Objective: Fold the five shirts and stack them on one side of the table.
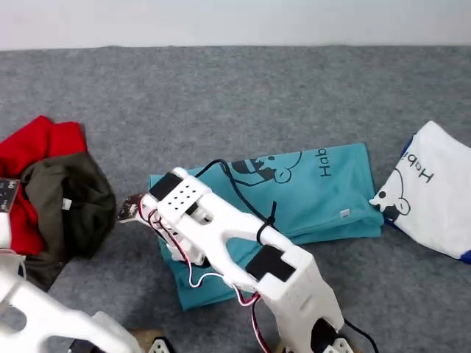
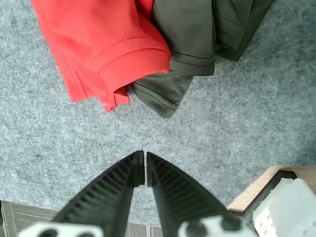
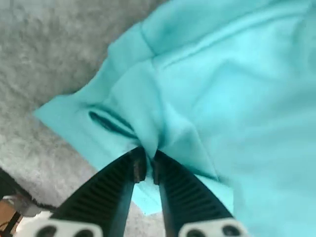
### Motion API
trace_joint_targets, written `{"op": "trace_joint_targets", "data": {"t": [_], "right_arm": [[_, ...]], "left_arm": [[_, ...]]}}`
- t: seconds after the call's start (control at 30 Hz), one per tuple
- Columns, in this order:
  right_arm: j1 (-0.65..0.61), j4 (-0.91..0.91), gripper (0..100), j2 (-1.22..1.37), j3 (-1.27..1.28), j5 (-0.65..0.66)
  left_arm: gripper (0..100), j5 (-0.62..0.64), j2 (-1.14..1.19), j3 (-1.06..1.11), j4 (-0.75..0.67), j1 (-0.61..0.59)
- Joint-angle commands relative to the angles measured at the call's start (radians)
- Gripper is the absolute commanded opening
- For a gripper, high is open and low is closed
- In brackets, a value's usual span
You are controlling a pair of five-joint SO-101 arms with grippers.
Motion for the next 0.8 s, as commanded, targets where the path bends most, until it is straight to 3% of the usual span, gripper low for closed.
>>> {"op": "trace_joint_targets", "data": {"t": [0.0, 0.33, 0.43, 0.77], "right_arm": [[0.021, 0.038, 9.1, -0.062, -0.043, 0.015], [0.018, 0.041, 8.0, 0.004, -0.043, 0.017], [0.018, 0.033, 3.3, 0.008, -0.043, 0.018], [0.074, 0.087, 1.1, -0.120, -0.095, 0.083]], "left_arm": [[2, -0.009, -0.021, -0.007, -0.015, 0.003], [2, -0.009, -0.021, -0.007, -0.015, 0.003], [2, -0.009, -0.021, -0.007, -0.015, 0.003], [2, -0.009, -0.021, -0.007, -0.015, 0.003]]}}
